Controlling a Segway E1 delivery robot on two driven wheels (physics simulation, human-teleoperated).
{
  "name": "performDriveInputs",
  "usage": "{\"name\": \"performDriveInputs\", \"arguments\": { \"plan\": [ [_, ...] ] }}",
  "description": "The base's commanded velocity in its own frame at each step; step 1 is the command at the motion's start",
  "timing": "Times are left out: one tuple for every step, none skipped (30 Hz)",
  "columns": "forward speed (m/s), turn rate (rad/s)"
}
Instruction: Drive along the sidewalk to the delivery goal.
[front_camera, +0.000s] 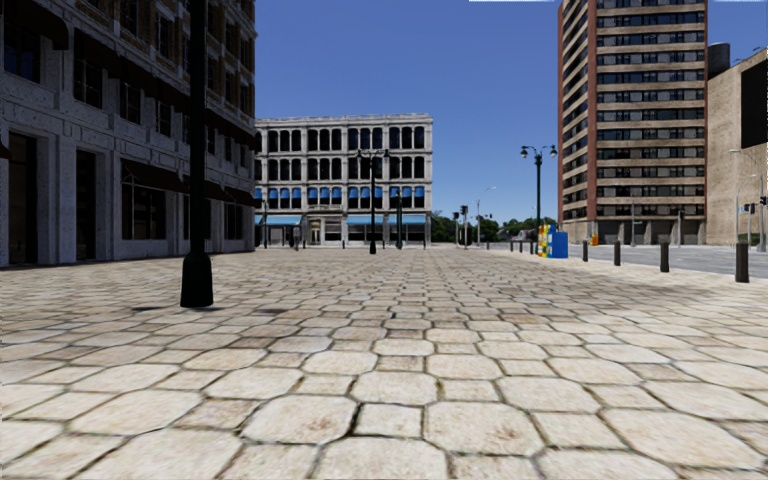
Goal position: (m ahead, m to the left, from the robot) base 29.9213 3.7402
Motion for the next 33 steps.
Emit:
{"name": "performDriveInputs", "arguments": {
  "plan": [
    [2.00,0.06],
    [2.00,0.10],
    [2.00,0.13],
    [2.00,0.16],
    [2.00,0.17],
    [2.00,0.17],
    [2.00,0.17],
    [2.00,0.17],
    [2.00,0.17],
    [2.00,0.17],
    [2.00,0.17],
    [2.00,0.17],
    [2.00,0.17],
    [2.00,0.17],
    [2.00,0.17],
    [2.00,0.17],
    [2.00,0.17],
    [2.00,0.17],
    [2.00,0.17],
    [2.00,0.17],
    [2.00,0.17],
    [2.00,0.17],
    [2.00,0.17],
    [2.00,0.17],
    [2.00,0.17],
    [2.00,0.17],
    [2.00,0.17],
    [2.00,0.17],
    [2.00,0.17],
    [2.00,0.17],
    [2.00,0.17],
    [2.00,0.17],
    [2.00,0.17]
  ]
}}
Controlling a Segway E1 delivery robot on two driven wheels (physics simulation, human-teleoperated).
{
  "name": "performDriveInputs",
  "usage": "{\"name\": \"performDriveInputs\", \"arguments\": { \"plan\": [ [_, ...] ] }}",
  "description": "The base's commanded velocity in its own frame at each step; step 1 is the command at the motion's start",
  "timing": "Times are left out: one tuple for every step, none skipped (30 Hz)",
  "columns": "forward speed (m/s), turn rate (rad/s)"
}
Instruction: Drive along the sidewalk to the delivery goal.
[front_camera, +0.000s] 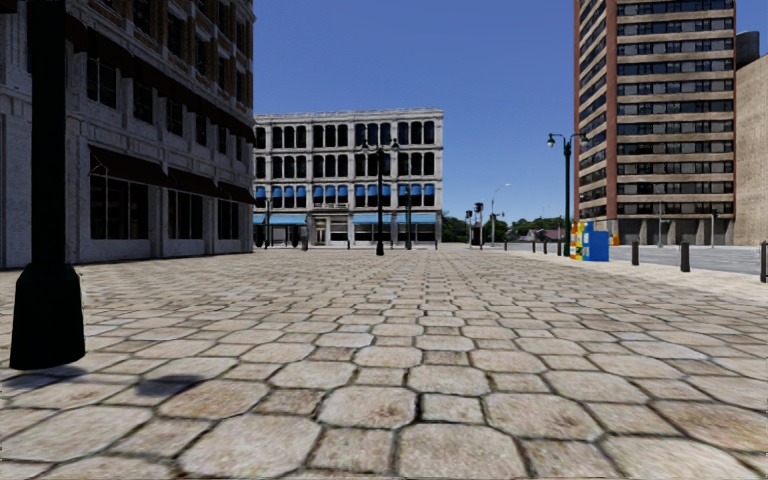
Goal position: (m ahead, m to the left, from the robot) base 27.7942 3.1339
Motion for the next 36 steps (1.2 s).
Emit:
{"name": "performDriveInputs", "arguments": {
  "plan": [
    [2.00,0.17],
    [2.00,0.17],
    [2.00,0.17],
    [2.00,0.17],
    [2.00,0.17],
    [2.00,0.17],
    [2.00,0.17],
    [2.00,0.17],
    [2.00,0.17],
    [2.00,0.17],
    [2.00,0.17],
    [2.00,0.17],
    [2.00,0.17],
    [2.00,0.17],
    [2.00,0.17],
    [2.00,0.17],
    [2.00,0.17],
    [2.00,0.21],
    [2.00,0.21],
    [2.00,0.23],
    [2.00,0.24],
    [2.00,0.25],
    [2.00,0.25],
    [2.00,0.25],
    [2.00,0.25],
    [2.00,0.25],
    [2.00,0.25],
    [2.00,0.25],
    [2.00,0.25],
    [2.00,0.25],
    [2.00,0.25],
    [2.00,0.25],
    [2.00,0.25],
    [2.00,0.25],
    [2.00,0.25],
    [2.00,0.25]
  ]
}}
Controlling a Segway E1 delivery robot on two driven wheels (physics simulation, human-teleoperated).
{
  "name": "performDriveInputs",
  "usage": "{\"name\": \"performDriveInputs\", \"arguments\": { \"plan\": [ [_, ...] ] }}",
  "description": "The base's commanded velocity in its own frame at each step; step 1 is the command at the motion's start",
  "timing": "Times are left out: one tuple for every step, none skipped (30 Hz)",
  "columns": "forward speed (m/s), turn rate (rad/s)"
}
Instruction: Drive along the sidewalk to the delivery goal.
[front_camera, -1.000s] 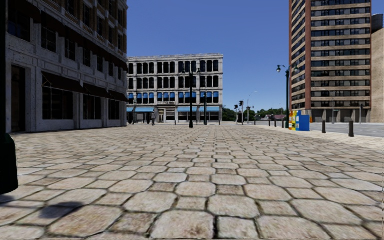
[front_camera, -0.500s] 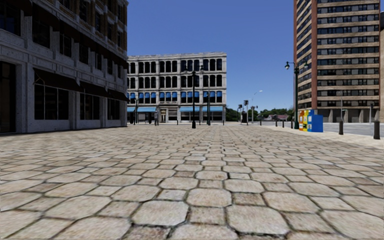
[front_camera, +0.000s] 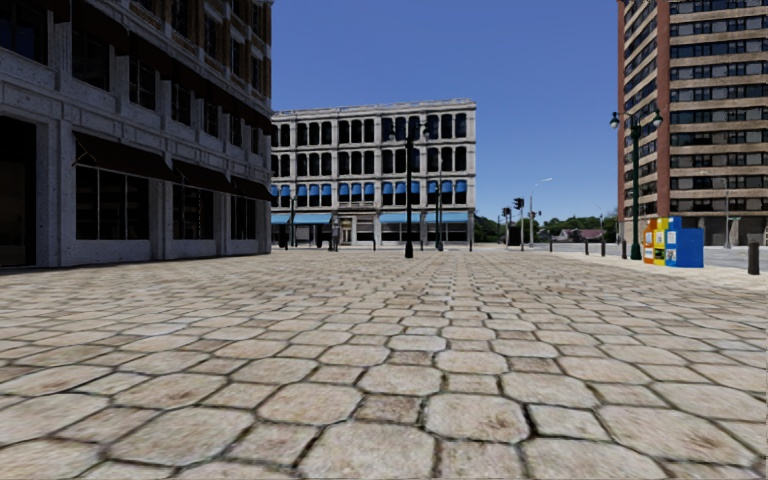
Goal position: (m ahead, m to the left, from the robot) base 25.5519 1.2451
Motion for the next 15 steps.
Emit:
{"name": "performDriveInputs", "arguments": {
  "plan": [
    [2.00,0.25],
    [2.00,0.25],
    [2.00,0.25],
    [2.00,0.25],
    [2.00,0.25],
    [2.00,0.25],
    [2.00,0.25],
    [2.00,0.25],
    [2.00,0.25],
    [2.00,0.25],
    [2.00,0.25],
    [2.00,0.25],
    [2.00,0.00],
    [2.00,0.00],
    [2.00,0.00]
  ]
}}
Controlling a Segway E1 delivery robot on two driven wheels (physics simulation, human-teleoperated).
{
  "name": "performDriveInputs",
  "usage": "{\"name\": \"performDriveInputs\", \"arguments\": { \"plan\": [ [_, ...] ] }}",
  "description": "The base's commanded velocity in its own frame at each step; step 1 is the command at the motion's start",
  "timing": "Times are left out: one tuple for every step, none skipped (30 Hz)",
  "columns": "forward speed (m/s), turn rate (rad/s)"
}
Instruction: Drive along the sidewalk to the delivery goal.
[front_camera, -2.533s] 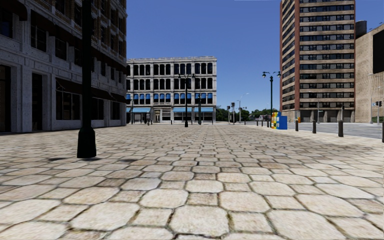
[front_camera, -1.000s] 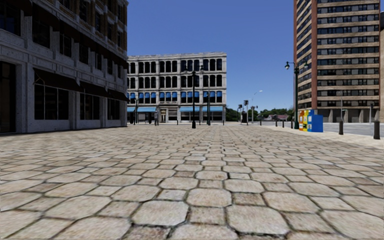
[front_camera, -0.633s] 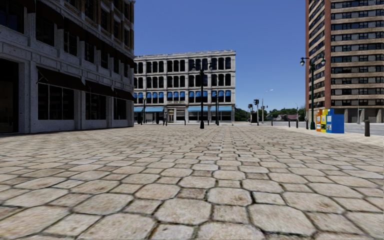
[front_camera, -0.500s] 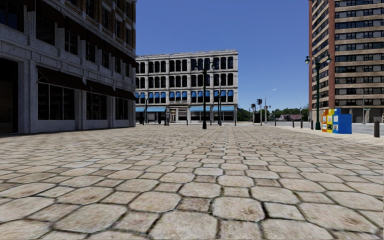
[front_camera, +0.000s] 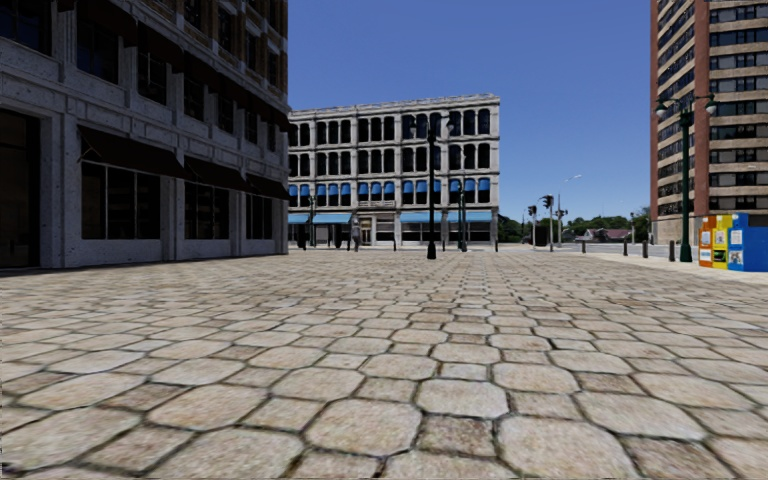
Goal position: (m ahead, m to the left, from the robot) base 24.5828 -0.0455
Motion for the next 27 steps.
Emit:
{"name": "performDriveInputs", "arguments": {
  "plan": [
    [2.00,0.00],
    [2.00,0.00],
    [2.00,0.00],
    [2.00,0.00],
    [2.00,0.00],
    [2.00,0.00],
    [2.00,0.00],
    [2.00,0.00],
    [2.00,0.00],
    [2.00,0.00],
    [2.00,0.00],
    [2.00,0.00],
    [2.00,0.00],
    [2.00,0.00],
    [2.00,0.00],
    [2.00,0.00],
    [2.00,0.00],
    [2.00,0.00],
    [2.00,0.00],
    [2.00,0.00],
    [2.00,0.00],
    [2.00,0.00],
    [2.00,0.00],
    [2.00,0.00],
    [2.00,0.00],
    [2.00,0.00],
    [2.00,0.00]
  ]
}}
